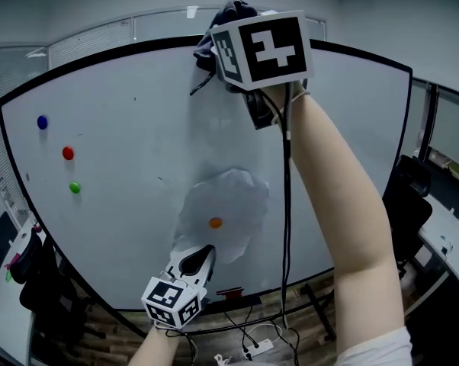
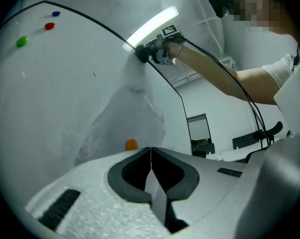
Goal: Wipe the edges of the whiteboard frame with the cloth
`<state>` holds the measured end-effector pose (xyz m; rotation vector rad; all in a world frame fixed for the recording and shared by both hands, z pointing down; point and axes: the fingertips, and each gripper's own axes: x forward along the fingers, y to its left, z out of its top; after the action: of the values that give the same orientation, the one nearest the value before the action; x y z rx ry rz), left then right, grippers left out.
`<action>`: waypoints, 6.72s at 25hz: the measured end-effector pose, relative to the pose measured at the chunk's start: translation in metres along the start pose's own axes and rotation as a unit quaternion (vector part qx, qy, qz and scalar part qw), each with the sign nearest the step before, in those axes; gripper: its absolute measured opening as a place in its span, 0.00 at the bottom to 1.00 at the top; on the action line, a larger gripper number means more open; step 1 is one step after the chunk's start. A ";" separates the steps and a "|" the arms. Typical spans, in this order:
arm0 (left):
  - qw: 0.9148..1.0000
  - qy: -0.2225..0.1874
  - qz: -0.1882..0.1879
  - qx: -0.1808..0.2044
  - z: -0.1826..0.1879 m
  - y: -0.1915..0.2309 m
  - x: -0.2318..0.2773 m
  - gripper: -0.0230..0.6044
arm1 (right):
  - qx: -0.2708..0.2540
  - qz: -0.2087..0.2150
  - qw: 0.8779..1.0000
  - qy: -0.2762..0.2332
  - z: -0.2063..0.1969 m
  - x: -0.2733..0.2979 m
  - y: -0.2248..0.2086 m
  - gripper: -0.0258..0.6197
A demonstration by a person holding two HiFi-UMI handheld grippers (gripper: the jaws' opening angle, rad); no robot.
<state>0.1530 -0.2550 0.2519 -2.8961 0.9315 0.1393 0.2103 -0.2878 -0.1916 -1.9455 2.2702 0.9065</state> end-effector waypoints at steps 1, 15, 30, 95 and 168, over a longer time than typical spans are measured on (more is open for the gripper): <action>1.000 -0.002 -0.002 -0.002 -0.002 -0.009 0.009 0.07 | -0.006 0.000 1.000 0.001 -0.003 -0.004 -0.008 0.15; 0.999 -0.015 0.028 0.005 -0.012 -0.096 0.119 0.07 | -0.004 0.025 0.999 -0.024 -0.034 -0.038 -0.121 0.15; 0.999 -0.011 0.033 0.010 -0.024 -0.178 0.213 0.07 | 0.017 0.033 0.999 -0.022 -0.082 -0.075 -0.237 0.15; 0.992 0.057 -0.084 -0.076 -0.108 -0.362 0.362 0.07 | 0.128 -0.114 0.982 0.084 -0.300 -0.230 -0.500 0.15; 0.943 0.235 -0.009 -0.237 -0.357 -0.394 0.285 0.07 | 0.195 -0.111 0.875 0.428 -0.814 -0.461 -0.272 0.15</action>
<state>0.6342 -0.1432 0.5980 -3.4691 1.0544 -0.4064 0.8452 -0.2399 0.5460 -2.6055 2.1833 -0.5421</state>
